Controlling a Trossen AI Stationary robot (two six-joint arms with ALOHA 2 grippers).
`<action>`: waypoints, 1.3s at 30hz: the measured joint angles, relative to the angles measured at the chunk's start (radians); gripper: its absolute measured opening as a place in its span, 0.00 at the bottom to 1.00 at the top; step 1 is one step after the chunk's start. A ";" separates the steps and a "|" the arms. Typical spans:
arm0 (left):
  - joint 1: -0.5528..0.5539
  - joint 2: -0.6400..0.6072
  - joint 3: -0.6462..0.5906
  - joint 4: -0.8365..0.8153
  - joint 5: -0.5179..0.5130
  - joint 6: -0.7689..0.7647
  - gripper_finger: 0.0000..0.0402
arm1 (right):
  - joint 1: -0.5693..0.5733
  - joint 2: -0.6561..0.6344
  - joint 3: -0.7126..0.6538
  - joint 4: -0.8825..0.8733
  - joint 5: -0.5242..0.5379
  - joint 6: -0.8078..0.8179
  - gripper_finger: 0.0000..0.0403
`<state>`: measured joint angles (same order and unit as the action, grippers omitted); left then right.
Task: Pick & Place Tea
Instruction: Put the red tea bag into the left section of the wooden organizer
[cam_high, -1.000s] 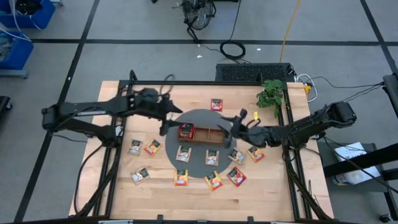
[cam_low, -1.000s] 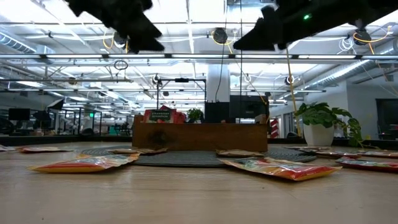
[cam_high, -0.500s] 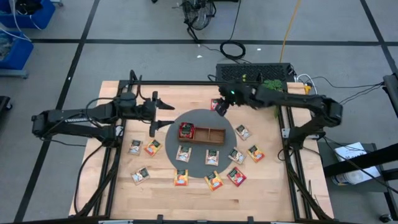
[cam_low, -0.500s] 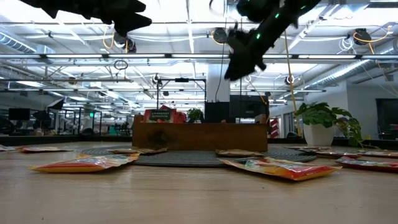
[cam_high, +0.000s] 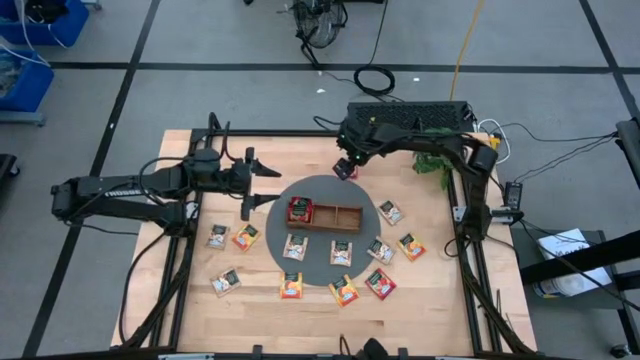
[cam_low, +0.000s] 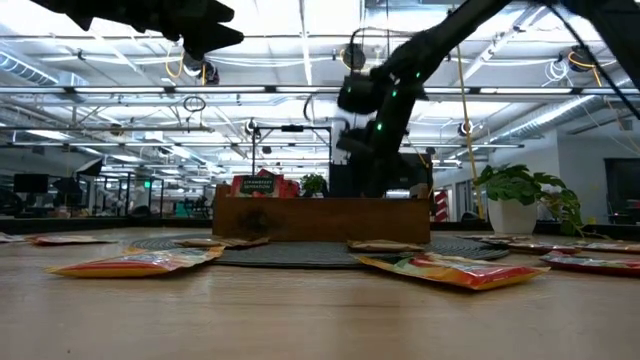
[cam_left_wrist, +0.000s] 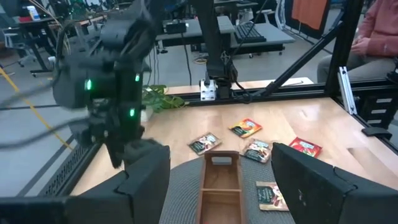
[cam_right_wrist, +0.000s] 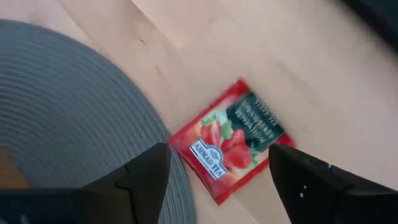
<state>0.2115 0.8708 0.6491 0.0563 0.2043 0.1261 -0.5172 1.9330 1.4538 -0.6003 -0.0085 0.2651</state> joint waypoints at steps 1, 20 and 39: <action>0.000 0.000 0.000 0.000 0.000 0.000 0.68 | -0.005 0.018 0.003 0.000 -0.012 0.014 0.64; 0.000 0.000 0.000 0.000 -0.001 0.000 0.68 | -0.001 0.172 0.013 -0.053 -0.045 0.082 0.64; 0.000 0.000 0.000 0.000 -0.001 0.000 0.68 | 0.005 0.189 0.009 -0.133 -0.027 0.009 0.06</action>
<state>0.2115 0.8711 0.6491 0.0564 0.2035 0.1261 -0.5125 2.1216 1.4631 -0.7337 -0.0353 0.2742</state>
